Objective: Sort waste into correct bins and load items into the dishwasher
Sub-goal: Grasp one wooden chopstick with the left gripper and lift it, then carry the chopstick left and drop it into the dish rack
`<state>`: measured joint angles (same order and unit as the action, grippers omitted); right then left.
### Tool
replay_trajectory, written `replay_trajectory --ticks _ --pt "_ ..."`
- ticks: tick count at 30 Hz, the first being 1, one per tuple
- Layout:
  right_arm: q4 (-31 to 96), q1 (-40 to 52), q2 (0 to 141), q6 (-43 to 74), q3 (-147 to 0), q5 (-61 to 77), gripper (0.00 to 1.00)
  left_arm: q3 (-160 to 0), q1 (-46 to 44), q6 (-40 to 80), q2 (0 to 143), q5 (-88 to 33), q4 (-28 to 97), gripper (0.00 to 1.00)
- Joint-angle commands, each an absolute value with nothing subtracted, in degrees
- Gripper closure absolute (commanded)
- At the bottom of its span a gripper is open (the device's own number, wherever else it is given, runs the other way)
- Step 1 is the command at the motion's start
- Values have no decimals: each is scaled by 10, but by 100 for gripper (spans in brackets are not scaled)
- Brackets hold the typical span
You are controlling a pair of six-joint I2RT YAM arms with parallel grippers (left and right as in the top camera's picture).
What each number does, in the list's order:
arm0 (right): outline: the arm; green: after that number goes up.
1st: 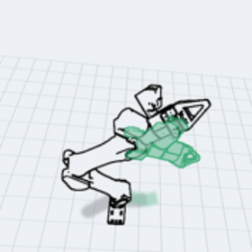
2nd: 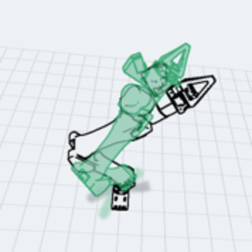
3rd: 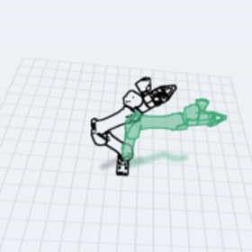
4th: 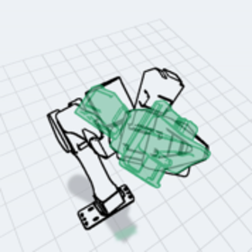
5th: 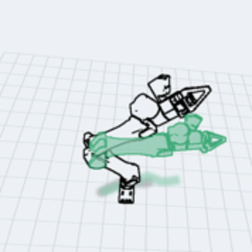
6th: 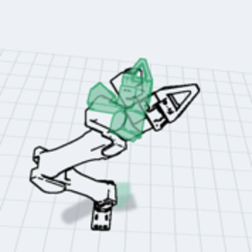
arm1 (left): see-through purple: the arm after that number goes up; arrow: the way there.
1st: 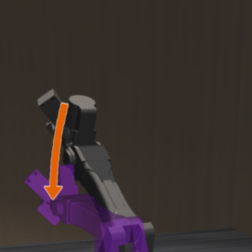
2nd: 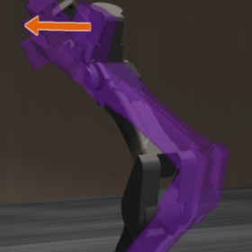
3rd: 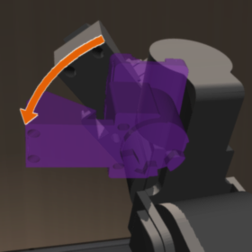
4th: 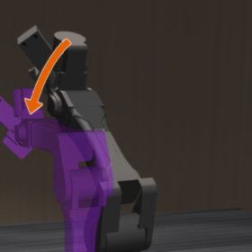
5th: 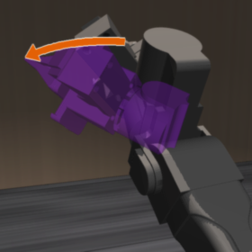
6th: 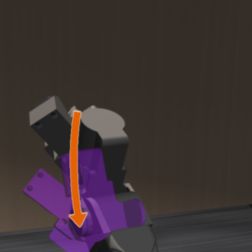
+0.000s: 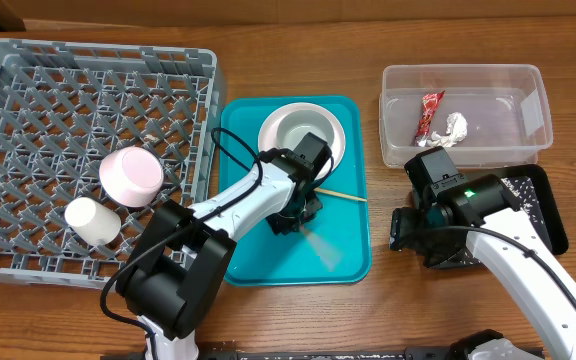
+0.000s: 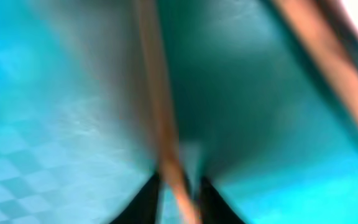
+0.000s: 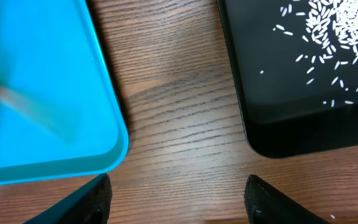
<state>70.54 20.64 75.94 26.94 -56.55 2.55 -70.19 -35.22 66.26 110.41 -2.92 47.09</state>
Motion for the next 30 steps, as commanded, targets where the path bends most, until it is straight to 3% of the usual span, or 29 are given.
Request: replay_trajectory --ticks 1,3,13,17,24,28,30 --pt "705 205 760 265 -570 24 30 -695 -347 675 1117 -10 487 91" --pt "707 205 760 265 -570 24 30 -695 -340 675 1115 -11 500 96" --pt "708 205 760 265 -570 24 30 -699 -283 654 989 50 569 96" --pt "708 205 760 265 -570 24 30 -718 -253 513 891 109 572 96" --pt "710 205 760 265 -570 25 30 -721 -106 183 831 152 545 96" --pt "710 205 760 265 -570 25 30 -721 -39 54 835 107 530 96" --pt "710 205 760 265 -570 27 30 -721 -3 -65 841 13 513 96"
